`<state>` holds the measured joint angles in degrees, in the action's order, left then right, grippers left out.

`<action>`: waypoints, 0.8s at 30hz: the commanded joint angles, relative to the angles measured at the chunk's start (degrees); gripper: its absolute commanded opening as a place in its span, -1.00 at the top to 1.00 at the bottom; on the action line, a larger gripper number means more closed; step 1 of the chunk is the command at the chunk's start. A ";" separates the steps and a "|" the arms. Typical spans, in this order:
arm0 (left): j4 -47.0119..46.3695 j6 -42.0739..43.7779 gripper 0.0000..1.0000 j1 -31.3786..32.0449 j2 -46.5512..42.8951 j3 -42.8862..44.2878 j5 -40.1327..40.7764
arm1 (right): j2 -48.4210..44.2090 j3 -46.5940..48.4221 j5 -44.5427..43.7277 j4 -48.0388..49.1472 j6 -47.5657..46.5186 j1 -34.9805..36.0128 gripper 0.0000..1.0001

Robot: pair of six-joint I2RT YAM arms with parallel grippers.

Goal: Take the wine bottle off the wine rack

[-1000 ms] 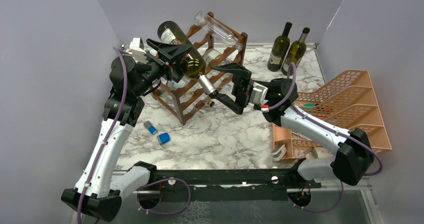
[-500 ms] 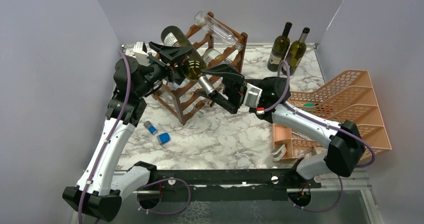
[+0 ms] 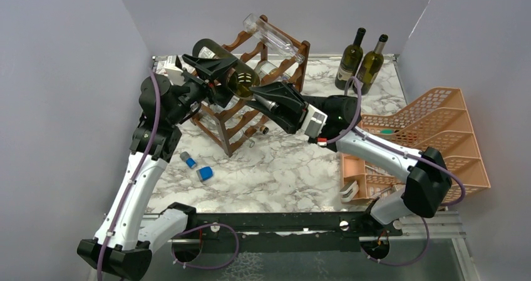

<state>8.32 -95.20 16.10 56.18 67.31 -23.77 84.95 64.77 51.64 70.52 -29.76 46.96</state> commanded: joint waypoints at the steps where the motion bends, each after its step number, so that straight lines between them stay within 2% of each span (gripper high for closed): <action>1: -4.70 0.63 0.35 0.03 -2.98 0.47 0.00 | 0.53 2.41 -5.58 1.96 4.32 0.85 0.55; 3: -3.96 0.67 0.15 0.07 -3.29 0.36 0.55 | -0.03 3.47 -6.51 1.20 4.79 0.85 0.60; 6: -3.15 1.12 -0.25 0.04 -3.70 0.32 1.39 | -0.92 5.70 -9.02 -1.87 5.06 0.85 0.75; 8: -2.75 1.51 -0.62 0.03 -3.70 0.36 1.77 | -1.53 7.09 -11.39 -4.10 4.79 0.85 0.84; 9: -2.33 1.77 -0.87 0.07 -3.65 0.37 1.79 | -1.99 7.66 -12.53 -5.66 4.27 0.85 0.90; 10: -1.96 1.91 -0.98 0.05 -3.63 0.24 1.80 | -2.45 8.32 -13.57 -7.42 3.68 0.85 0.96; 18: -0.35 3.12 -0.99 0.07 -4.25 -1.72 3.61 | -7.22 10.98 -22.45 -19.09 -0.04 0.85 0.97; 24: 3.68 11.12 -0.99 0.07 -3.36 2.67 6.09 | -12.38 15.06 -32.41 -34.06 -2.25 0.85 0.97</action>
<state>9.08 -89.84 16.23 53.06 66.22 -20.67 79.13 73.56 29.76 42.06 -27.55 47.79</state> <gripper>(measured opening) 0.995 0.350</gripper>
